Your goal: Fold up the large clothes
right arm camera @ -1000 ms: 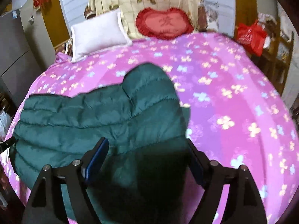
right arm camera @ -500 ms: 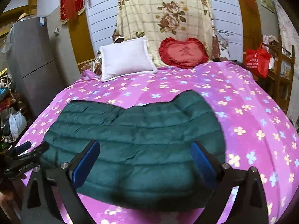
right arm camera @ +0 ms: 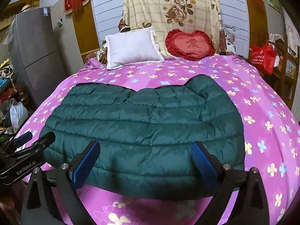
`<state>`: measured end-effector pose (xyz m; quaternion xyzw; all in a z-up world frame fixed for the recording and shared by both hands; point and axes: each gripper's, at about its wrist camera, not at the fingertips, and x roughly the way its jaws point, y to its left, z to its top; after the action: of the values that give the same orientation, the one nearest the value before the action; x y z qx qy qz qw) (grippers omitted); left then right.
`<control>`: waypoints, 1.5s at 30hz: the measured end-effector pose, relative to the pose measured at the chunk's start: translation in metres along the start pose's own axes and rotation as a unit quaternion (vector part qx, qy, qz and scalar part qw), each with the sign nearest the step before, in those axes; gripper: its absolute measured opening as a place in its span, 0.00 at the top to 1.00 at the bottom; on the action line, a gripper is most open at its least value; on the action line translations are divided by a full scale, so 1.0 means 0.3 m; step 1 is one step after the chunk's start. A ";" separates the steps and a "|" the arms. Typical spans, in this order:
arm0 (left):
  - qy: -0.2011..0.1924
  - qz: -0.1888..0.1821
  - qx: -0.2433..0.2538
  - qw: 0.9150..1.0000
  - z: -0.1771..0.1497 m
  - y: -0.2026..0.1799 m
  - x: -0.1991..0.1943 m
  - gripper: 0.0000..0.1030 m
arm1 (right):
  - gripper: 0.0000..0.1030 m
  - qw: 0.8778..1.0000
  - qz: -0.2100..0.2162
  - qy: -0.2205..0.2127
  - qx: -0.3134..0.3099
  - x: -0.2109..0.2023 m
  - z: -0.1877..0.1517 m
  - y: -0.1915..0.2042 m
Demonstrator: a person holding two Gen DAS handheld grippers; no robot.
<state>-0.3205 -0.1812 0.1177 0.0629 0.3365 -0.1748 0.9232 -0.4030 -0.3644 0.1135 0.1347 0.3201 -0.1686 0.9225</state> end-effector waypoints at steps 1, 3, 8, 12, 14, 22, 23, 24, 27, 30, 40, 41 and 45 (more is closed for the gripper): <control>0.000 0.000 0.000 1.000 -0.001 -0.001 0.000 0.30 | 0.03 1.000 -0.001 0.000 -0.001 0.000 -0.002 0.003; -0.002 0.000 0.000 1.000 -0.002 -0.002 -0.001 0.30 | 0.03 1.000 -0.002 -0.001 -0.003 0.001 -0.004 0.008; -0.006 0.005 0.007 1.000 -0.007 -0.018 -0.005 0.30 | 0.03 1.000 -0.004 -0.003 -0.011 0.000 -0.004 0.023; -0.009 0.007 0.010 1.000 -0.011 -0.020 -0.007 0.30 | 0.03 1.000 -0.005 -0.005 -0.011 -0.003 -0.002 0.024; -0.007 0.006 0.010 1.000 -0.011 -0.021 -0.006 0.30 | 0.03 1.000 -0.005 -0.006 -0.011 -0.003 -0.002 0.024; -0.002 0.003 0.010 1.000 -0.017 -0.026 0.001 0.30 | 0.03 1.000 -0.006 -0.008 -0.005 -0.006 -0.001 0.016; -0.001 0.002 0.008 1.000 -0.017 -0.026 0.001 0.30 | 0.03 1.000 -0.007 -0.008 -0.006 -0.005 -0.001 0.016; 0.000 0.001 0.006 1.000 -0.016 -0.024 0.004 0.30 | 0.03 1.000 -0.008 -0.007 -0.006 -0.005 -0.001 0.016; 0.001 -0.002 0.002 1.000 -0.020 -0.023 0.008 0.30 | 0.03 1.000 -0.007 -0.006 -0.005 -0.006 -0.002 0.014; 0.001 -0.002 0.003 1.000 -0.020 -0.023 0.008 0.30 | 0.03 1.000 -0.008 -0.005 -0.006 -0.005 -0.005 0.011; 0.005 -0.010 -0.001 1.000 -0.028 -0.034 0.011 0.30 | 0.03 1.000 -0.012 -0.003 -0.008 0.001 -0.007 0.009; 0.005 -0.010 -0.001 1.000 -0.026 -0.032 0.013 0.30 | 0.03 1.000 -0.012 -0.002 -0.008 0.001 -0.007 0.006; 0.007 -0.010 0.000 1.000 -0.026 -0.035 0.016 0.30 | 0.03 1.000 -0.012 0.000 -0.006 0.006 -0.009 0.007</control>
<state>-0.3257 -0.1904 0.1086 0.0606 0.3435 -0.1831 0.9191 -0.4022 -0.3620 0.1106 0.1256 0.3229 -0.1773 0.9212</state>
